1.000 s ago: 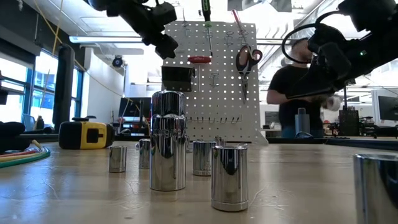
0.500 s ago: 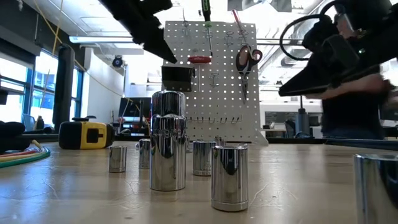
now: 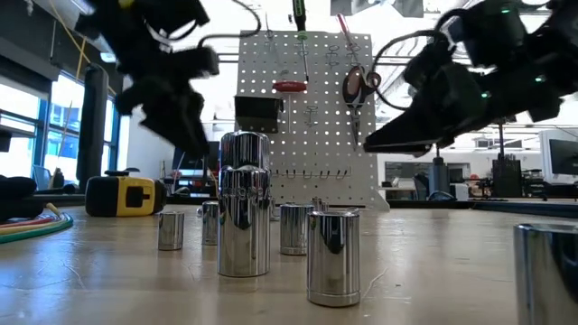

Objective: Hang tools onto peg board
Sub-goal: Hang the left silver wrench on the white peg board

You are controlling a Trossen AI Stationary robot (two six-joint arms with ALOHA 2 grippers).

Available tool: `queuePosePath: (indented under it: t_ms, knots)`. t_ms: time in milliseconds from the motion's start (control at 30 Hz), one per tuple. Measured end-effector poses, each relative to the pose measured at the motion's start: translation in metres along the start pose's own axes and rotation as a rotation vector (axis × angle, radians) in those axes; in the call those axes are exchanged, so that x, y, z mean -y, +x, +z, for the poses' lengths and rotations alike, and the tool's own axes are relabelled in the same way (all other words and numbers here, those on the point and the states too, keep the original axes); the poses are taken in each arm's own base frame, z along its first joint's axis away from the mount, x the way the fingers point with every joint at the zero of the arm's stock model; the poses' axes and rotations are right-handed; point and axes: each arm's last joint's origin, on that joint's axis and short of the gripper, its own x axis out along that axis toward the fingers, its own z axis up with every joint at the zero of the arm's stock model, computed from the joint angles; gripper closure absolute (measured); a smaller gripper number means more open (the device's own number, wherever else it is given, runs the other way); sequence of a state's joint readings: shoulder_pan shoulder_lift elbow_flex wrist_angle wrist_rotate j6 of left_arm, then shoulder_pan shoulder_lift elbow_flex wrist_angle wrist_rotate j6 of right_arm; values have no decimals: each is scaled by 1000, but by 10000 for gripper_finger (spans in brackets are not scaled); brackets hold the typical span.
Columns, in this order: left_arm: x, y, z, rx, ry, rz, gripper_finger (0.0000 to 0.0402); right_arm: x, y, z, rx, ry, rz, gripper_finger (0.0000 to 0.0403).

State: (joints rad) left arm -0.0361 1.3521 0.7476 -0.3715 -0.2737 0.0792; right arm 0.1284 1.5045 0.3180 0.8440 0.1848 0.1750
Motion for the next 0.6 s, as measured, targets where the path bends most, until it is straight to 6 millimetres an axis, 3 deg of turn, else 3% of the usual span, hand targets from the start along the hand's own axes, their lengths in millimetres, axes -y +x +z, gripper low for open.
queuePosePath:
  t_ms: [200, 400, 600]
  knots:
    - [-2, 18, -23, 23, -59, -6, 192, -9, 37, 8, -18, -50, 24, 269]
    - [-6, 27, -36, 66, -56, -99, 268, -16, 74, 18, -44, -109, 51, 269]
    - [-10, 39, -43, 58, -32, -119, 333, -10, 106, 26, -110, -97, 70, 269]
